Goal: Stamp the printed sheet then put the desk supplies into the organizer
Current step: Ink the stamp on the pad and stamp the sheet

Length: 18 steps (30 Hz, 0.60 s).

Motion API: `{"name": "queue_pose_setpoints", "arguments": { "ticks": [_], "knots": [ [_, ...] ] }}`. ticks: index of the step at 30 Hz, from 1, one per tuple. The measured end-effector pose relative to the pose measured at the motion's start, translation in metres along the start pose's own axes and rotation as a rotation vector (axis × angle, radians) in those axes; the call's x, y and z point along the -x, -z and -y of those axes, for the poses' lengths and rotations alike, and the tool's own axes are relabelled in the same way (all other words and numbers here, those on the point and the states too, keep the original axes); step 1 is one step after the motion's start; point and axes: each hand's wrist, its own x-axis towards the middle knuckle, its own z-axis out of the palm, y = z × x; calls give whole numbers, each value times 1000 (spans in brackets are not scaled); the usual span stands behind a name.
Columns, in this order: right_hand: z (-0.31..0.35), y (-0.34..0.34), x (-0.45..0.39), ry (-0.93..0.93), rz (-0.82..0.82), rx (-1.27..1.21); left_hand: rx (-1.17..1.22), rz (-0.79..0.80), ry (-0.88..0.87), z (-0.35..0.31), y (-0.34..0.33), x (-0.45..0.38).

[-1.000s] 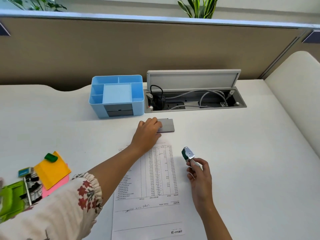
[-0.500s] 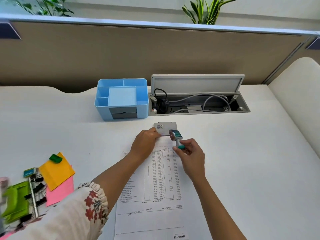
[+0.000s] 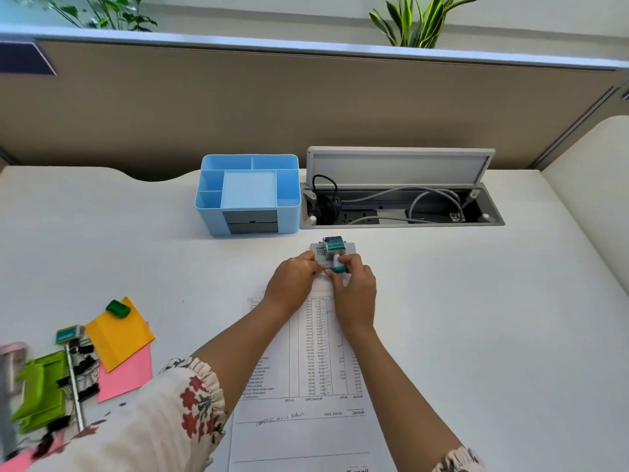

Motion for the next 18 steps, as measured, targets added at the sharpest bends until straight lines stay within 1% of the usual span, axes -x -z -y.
{"name": "queue_pose_setpoints", "arguments": {
  "ticks": [10, 15, 18],
  "knots": [
    [-1, -1, -1, -22, -2, 1, 26, -12, 17, -3, 0, 2],
    [-2, 3, -1, -17, 3, 20, -10, 28, 22, -5, 4, -3],
    [1, 11, 4, -16, -32, -17, -4, 3, 47, -5, 6, 1]
  ]
}}
